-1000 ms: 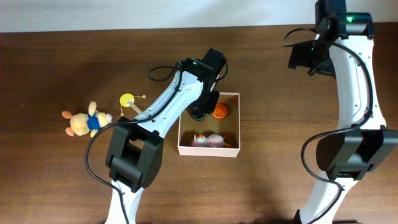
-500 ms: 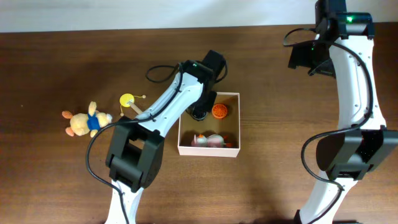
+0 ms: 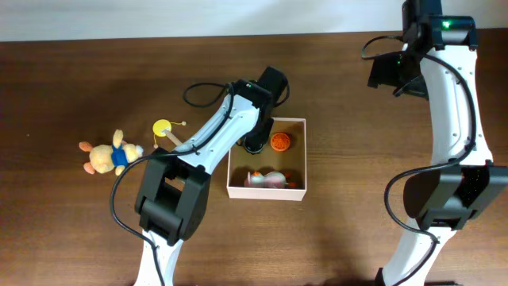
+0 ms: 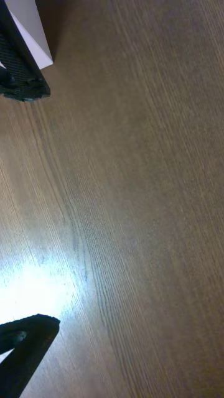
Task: Pack container
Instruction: 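Lower the black puck into the box with left gripper, then open left gripper to release the puck inside the box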
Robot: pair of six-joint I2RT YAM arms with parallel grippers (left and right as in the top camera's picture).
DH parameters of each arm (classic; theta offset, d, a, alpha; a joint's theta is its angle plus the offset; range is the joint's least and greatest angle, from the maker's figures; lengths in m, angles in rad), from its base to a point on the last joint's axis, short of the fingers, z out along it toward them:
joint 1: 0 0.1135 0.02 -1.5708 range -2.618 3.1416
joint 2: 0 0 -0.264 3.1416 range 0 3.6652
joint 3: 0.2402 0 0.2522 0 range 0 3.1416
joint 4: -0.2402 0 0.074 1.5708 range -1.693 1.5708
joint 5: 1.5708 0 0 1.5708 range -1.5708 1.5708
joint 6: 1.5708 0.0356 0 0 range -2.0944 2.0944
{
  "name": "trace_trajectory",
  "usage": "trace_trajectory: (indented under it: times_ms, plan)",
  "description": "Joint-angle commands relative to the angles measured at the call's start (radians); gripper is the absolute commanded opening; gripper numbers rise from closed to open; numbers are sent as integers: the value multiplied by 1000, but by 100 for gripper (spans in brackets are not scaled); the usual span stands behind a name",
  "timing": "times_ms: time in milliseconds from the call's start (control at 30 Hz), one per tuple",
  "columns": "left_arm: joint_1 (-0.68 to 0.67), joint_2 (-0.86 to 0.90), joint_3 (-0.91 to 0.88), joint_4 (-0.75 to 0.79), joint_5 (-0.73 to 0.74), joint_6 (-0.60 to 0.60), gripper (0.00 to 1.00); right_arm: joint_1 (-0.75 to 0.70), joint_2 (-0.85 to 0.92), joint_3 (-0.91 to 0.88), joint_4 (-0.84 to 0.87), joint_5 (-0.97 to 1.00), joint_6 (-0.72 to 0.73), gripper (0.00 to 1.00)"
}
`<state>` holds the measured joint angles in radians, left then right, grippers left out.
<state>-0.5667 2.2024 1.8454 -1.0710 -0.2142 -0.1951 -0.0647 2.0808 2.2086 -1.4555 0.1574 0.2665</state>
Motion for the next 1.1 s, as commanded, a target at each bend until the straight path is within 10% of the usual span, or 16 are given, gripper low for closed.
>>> trace_trajectory:
  times_ms: [0,1067]
  plan:
    - [-3,29,-26,2,-15,1,8,-2,-13,17,0,12,12,99]
    - [-32,74,-28,51,42,2,8,0,-14,17,0,12,12,99]
